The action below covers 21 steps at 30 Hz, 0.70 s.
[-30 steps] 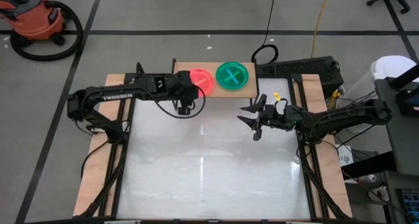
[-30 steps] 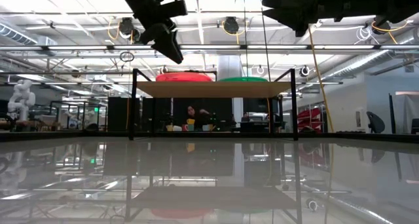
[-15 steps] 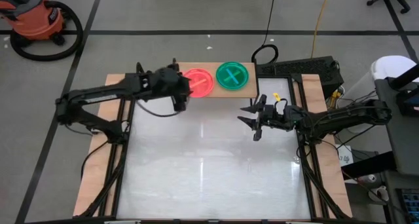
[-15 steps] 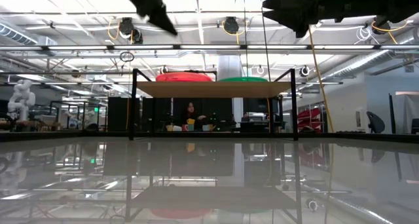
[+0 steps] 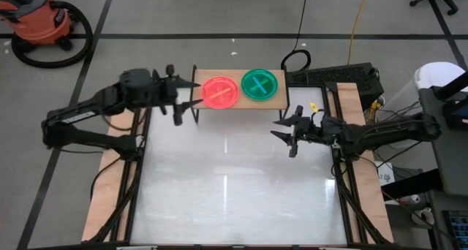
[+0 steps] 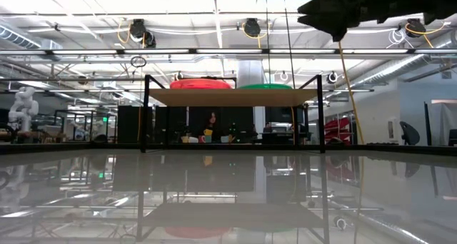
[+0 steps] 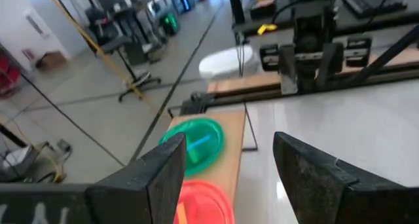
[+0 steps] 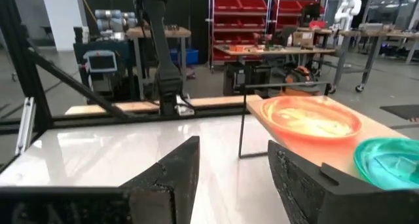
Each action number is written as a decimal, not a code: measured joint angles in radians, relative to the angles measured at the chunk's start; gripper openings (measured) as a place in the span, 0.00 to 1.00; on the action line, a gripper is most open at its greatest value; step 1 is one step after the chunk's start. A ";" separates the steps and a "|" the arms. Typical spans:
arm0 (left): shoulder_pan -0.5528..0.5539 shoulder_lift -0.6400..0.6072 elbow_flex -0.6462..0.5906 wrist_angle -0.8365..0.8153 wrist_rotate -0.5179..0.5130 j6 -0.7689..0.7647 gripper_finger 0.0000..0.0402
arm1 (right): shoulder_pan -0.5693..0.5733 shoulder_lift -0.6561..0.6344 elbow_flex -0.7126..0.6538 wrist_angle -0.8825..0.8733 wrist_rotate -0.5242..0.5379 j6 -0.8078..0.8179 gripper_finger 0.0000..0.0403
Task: Place and stack plates onto a shelf
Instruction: Return to Home Position
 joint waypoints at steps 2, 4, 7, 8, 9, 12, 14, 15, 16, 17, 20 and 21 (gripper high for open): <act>-0.008 -0.043 -0.041 0.037 0.001 -0.001 0.58 | 0.000 -0.039 0.000 -0.046 0.000 0.000 0.40; -0.012 -0.096 -0.103 0.102 0.002 0.000 0.58 | 0.000 -0.081 0.000 -0.085 0.000 0.006 0.40; -0.018 -0.187 -0.219 0.219 0.004 -0.009 0.58 | 0.001 -0.142 0.000 -0.135 0.000 0.010 0.40; -0.018 -0.218 -0.262 0.252 0.004 -0.012 0.58 | 0.001 -0.163 0.000 -0.153 0.000 0.010 0.40; -0.018 -0.248 -0.305 0.281 0.005 -0.019 0.58 | 0.001 -0.179 0.000 -0.168 0.000 0.009 0.40; -0.018 -0.335 -0.428 0.353 0.004 -0.035 0.58 | 0.001 -0.226 0.000 -0.220 0.000 0.009 0.40; -0.018 -0.387 -0.506 0.399 0.004 -0.050 0.58 | 0.001 -0.249 0.000 -0.256 0.001 0.017 0.40; -0.018 -0.412 -0.545 0.422 0.004 -0.056 0.58 | 0.001 -0.259 0.000 -0.275 0.001 0.022 0.40; -0.018 -0.437 -0.581 0.441 0.004 -0.063 0.58 | 0.001 -0.269 0.000 -0.294 0.001 0.025 0.40; -0.018 -0.459 -0.617 0.462 0.004 -0.069 0.58 | 0.001 -0.277 0.000 -0.313 0.000 0.025 0.40; -0.018 -0.526 -0.711 0.519 0.004 -0.097 0.58 | 0.001 -0.301 0.000 -0.366 0.000 0.032 0.40; -0.018 -0.547 -0.738 0.540 0.004 -0.108 0.58 | 0.001 -0.307 -0.004 -0.370 0.000 0.034 0.40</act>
